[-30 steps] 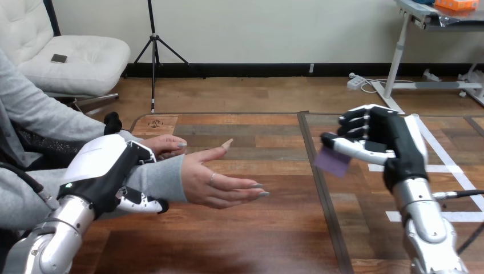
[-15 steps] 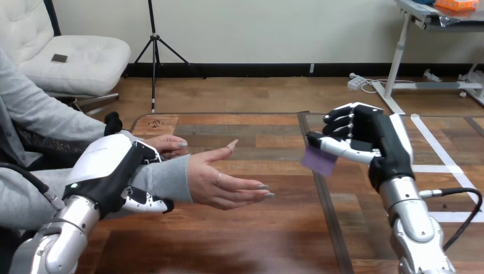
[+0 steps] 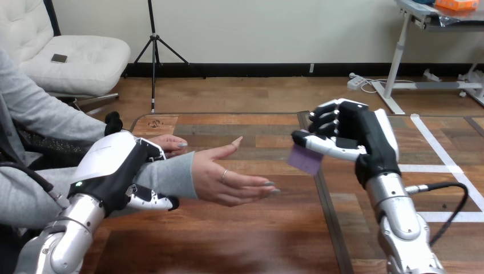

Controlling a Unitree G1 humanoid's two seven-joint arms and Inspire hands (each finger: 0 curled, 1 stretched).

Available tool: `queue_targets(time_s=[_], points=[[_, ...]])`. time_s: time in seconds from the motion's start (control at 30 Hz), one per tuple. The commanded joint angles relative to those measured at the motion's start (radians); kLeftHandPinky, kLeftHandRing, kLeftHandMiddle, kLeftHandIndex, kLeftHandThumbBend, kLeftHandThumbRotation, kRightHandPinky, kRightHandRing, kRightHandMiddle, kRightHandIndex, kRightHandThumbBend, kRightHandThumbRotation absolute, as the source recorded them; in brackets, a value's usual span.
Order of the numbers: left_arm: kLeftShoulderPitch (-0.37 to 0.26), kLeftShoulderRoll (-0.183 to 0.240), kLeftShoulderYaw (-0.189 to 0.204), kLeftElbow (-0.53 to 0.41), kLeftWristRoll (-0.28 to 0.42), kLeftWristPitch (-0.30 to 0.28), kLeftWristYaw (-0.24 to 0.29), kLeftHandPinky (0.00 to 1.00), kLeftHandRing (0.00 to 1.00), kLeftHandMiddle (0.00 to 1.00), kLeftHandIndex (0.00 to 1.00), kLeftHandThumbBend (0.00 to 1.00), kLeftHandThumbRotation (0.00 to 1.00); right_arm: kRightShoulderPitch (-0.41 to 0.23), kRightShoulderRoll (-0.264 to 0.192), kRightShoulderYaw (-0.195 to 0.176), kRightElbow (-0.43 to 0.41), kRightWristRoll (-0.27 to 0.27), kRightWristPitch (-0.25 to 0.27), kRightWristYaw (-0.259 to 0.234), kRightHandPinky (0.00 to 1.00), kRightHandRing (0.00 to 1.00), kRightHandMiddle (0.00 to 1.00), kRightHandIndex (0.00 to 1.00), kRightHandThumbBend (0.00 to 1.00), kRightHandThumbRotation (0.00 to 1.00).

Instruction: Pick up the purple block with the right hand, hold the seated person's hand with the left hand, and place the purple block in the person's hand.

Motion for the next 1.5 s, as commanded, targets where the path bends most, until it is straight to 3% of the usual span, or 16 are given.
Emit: queue_targets(time_s=[0.0,0.77,1.37,1.47], points=[[-0.118,-0.026,0.028,-0.052,-0.031,-0.044,0.041,0.13,0.20,0.30,0.34,0.66,0.00,-0.055,0.028,0.008,-0.074,0.015,-0.009,0.003,0.33,0.37,0.42,0.43,0.87,0.00],[-0.131,-0.056,0.022,-0.047,-0.022,-0.028,0.034,0.14,0.21,0.30,0.34,0.66,0.00,-0.036,0.081,0.060,-0.146,-0.022,-0.006,0.005,0.33,0.37,0.42,0.43,0.87,0.00],[-0.136,-0.071,0.020,-0.037,-0.014,-0.028,0.041,0.14,0.21,0.30,0.34,0.68,0.00,0.002,0.135,0.099,-0.242,0.005,0.021,0.071,0.31,0.36,0.42,0.43,0.85,0.00],[-0.137,-0.073,0.020,-0.035,-0.019,-0.029,0.037,0.14,0.21,0.30,0.34,0.68,0.00,0.007,0.142,0.106,-0.256,-0.008,0.022,0.064,0.30,0.35,0.42,0.43,0.85,0.00]])
